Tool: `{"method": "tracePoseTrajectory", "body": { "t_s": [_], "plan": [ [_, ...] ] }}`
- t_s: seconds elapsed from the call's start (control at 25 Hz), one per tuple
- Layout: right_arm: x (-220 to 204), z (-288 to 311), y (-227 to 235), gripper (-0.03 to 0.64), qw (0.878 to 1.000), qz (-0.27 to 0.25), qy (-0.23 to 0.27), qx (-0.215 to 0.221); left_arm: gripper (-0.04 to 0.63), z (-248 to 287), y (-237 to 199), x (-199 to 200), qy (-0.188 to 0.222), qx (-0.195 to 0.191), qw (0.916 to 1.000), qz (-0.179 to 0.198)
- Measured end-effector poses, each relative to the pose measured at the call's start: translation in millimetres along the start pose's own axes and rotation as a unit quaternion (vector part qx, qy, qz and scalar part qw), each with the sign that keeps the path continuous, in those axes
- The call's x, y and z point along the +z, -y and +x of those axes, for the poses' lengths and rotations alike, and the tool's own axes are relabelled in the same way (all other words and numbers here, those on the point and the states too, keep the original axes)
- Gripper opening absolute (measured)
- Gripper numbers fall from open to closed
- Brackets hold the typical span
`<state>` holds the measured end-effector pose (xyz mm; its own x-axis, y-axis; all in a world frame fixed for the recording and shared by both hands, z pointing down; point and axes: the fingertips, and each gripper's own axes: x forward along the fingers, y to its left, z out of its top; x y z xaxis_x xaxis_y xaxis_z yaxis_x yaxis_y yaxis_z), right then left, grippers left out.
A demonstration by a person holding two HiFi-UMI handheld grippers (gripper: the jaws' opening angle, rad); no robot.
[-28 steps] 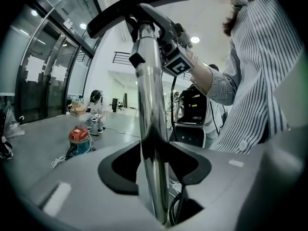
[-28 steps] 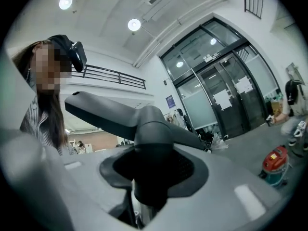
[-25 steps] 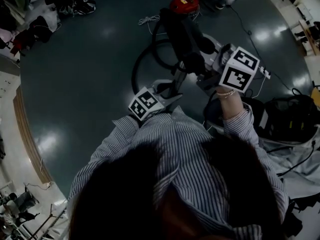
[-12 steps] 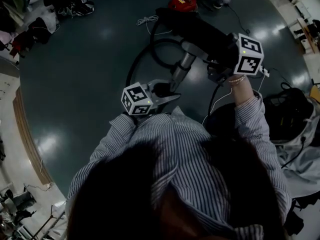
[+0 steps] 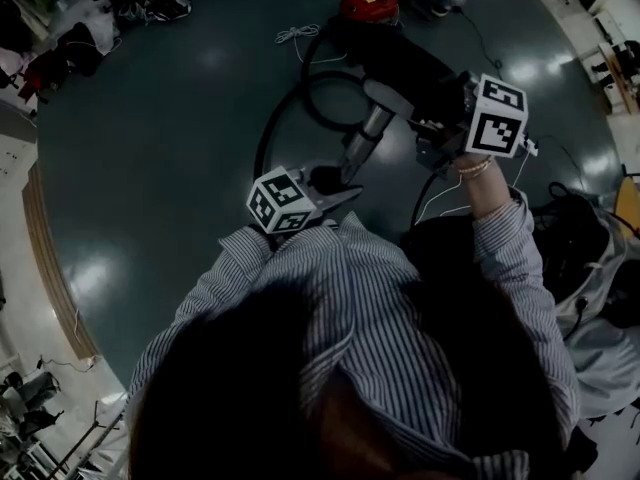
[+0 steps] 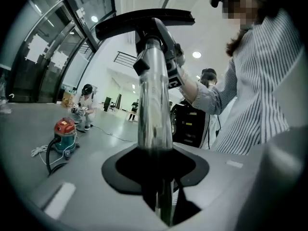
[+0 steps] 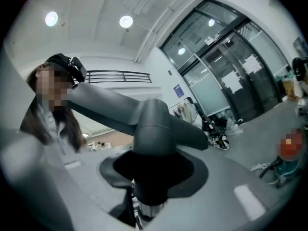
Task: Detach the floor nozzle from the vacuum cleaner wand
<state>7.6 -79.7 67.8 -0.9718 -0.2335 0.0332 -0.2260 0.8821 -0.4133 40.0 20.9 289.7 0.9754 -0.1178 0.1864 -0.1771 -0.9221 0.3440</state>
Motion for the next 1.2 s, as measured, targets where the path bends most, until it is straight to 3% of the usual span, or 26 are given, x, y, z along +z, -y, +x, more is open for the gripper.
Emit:
{"method": "tracePoseTrajectory", "body": {
  "t_s": [0.12,0.2,0.28,0.44,0.56,0.72,0.84,0.92,1.2],
  "plan": [
    [-4.6,-1.2,-19.9,0.147,0.996,-0.022,-0.026,0.078,0.147,-2.4,14.6,-1.6,0.012,-0.041,0.9991,0.004],
    [-3.9,-0.9,-18.5,0.147,0.996,-0.028,-0.030,0.082,0.147,-3.7,14.2,1.1,0.020,-0.040,0.9990,0.003],
    [-2.4,0.1,-10.9,0.146,0.998,-0.025,-0.025,0.055,0.146,-3.6,6.4,1.4,0.020,-0.007,0.9998,-0.004],
    [-4.4,-0.1,1.9,0.144,0.999,0.001,-0.005,-0.054,0.143,-3.9,-1.4,-7.2,-0.007,0.056,0.9984,0.000],
    [-12.4,0.0,6.2,0.144,0.996,0.009,-0.010,-0.084,0.143,-0.6,-5.4,-17.5,-0.035,0.061,0.9974,0.013],
    [-11.4,3.1,-10.0,0.144,0.999,-0.014,-0.026,0.018,0.143,-3.6,3.4,-12.8,-0.009,0.002,0.9999,0.011],
    [-9.2,2.4,-30.5,0.144,0.992,-0.044,-0.061,0.104,0.143,-4.8,14.0,-6.5,0.003,-0.052,0.9986,0.006],
    [-10.5,4.7,-34.1,0.144,0.987,-0.057,-0.092,0.119,0.143,-5.7,13.9,-3.4,0.013,-0.053,0.9985,0.004],
    [-7.3,7.8,1.6,0.140,0.997,-0.009,-0.079,-0.012,0.141,-2.2,-5.4,-5.5,0.008,0.032,0.9995,0.003]
  ]
}}
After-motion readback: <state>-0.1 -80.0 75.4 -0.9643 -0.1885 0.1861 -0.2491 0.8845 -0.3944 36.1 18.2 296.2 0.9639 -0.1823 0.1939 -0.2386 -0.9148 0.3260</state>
